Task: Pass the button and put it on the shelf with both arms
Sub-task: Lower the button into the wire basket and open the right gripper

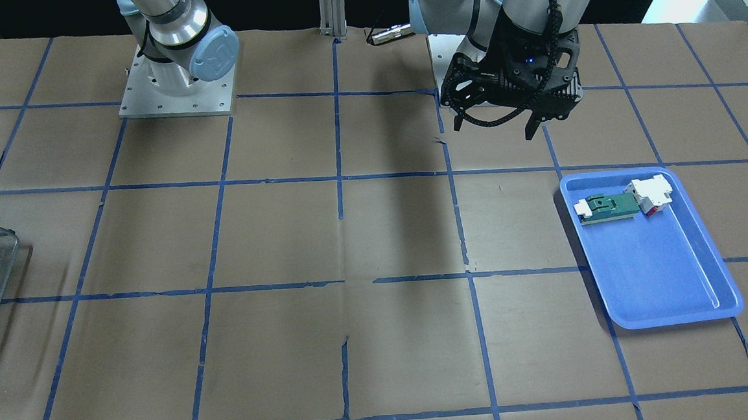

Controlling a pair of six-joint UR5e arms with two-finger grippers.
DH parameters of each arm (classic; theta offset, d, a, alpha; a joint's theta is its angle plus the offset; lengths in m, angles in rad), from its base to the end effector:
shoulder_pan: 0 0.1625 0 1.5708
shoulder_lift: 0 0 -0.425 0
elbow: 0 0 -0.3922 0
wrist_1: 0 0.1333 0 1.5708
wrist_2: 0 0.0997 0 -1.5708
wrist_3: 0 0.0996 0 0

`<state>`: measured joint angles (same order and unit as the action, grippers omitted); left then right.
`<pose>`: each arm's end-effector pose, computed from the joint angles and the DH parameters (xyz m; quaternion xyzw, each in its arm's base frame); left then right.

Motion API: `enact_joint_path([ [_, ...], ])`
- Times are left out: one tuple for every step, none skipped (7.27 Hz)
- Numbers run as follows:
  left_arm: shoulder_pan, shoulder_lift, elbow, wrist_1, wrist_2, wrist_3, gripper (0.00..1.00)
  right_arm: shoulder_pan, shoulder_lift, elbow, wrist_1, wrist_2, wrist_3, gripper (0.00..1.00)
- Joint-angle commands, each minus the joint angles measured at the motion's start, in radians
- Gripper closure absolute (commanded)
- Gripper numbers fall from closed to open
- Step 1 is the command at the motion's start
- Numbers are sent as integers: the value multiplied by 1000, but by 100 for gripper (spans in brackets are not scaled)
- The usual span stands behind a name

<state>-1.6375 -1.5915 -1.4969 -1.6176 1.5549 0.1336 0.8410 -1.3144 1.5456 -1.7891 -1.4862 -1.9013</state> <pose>-0.1680 -0.4907 0.5093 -0.1000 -0.9950 0.0035 0.0078 -0.2864 -0.5327 0.3832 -0.5521 0.8327 -0.0393 0.0169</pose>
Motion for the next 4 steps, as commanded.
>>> enact_joint_path([
  [1, 1, 0, -2, -1, 0, 0, 100, -139, 84, 88, -3, 242, 0],
  [4, 1, 0, -4, 1, 1, 0, 187, -202, 169, 83, -5, 384, 0],
  [1, 1, -2, -4, -1, 1, 0, 275, -276, 210, 77, -5, 553, 0],
  [1, 1, -3, -4, -1, 3, 0, 385, -307, 220, 94, -5, 764, 0],
])
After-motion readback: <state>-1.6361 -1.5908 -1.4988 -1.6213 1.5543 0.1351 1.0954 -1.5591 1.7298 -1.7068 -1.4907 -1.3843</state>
